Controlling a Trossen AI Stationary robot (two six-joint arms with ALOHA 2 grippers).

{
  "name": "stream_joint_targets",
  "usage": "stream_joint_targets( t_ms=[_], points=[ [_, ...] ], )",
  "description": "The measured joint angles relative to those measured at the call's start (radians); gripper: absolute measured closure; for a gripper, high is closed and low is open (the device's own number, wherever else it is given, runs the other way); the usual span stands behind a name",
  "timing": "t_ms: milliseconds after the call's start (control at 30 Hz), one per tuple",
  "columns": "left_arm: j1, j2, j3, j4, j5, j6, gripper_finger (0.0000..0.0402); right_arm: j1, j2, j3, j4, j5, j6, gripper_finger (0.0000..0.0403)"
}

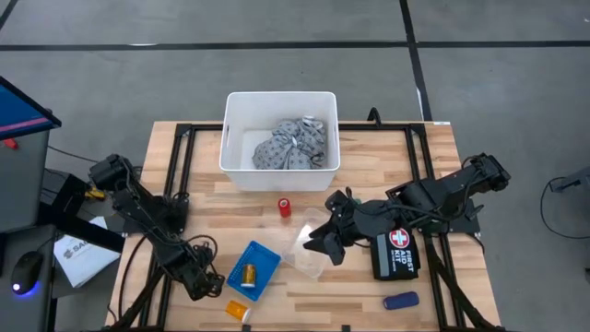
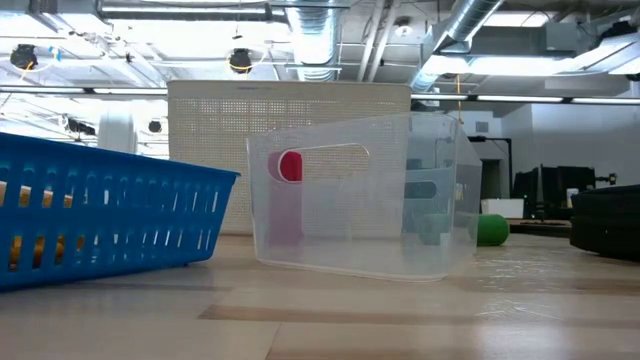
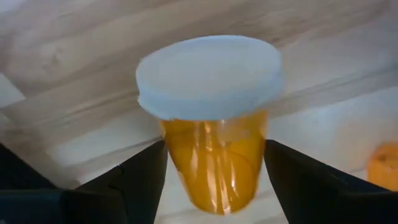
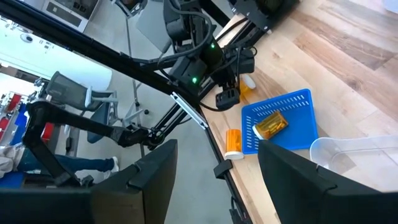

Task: Pick & Place Medicine items
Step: Put the left yellow bottle into the blue bin

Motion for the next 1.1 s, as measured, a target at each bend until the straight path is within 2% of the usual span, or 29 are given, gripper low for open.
stream_joint_targets(
  t_ms=[433,600,767,967,1100],
  points=[
    [0.002,0.000,0.000,-0.008,-0.016,-0.019,0.0232,0.000,0.000,0.000,-0.001,0.000,0.011,0.0182],
    [0.002,-0.063,0.000,-0.061,-0.064,-0.019,0.0224,0.000,0.000,0.000,0.000,0.000,0.010,0.0182],
    [0.006,-0.178,0.000,-0.135,-0.147,-0.015,0.0223,0.000,0.000,0.000,0.000,0.000,0.003,0.0182],
    [0.081,-0.308,0.001,-0.139,-0.283,0.140,0.0235,0.000,0.000,0.000,-0.001,0.000,-0.005,0.0182],
    [0.193,-0.315,0.001,-0.076,-0.281,0.322,0.0221,0.000,0.000,0.000,-0.024,0.000,-0.011,0.0182]
  ],
)
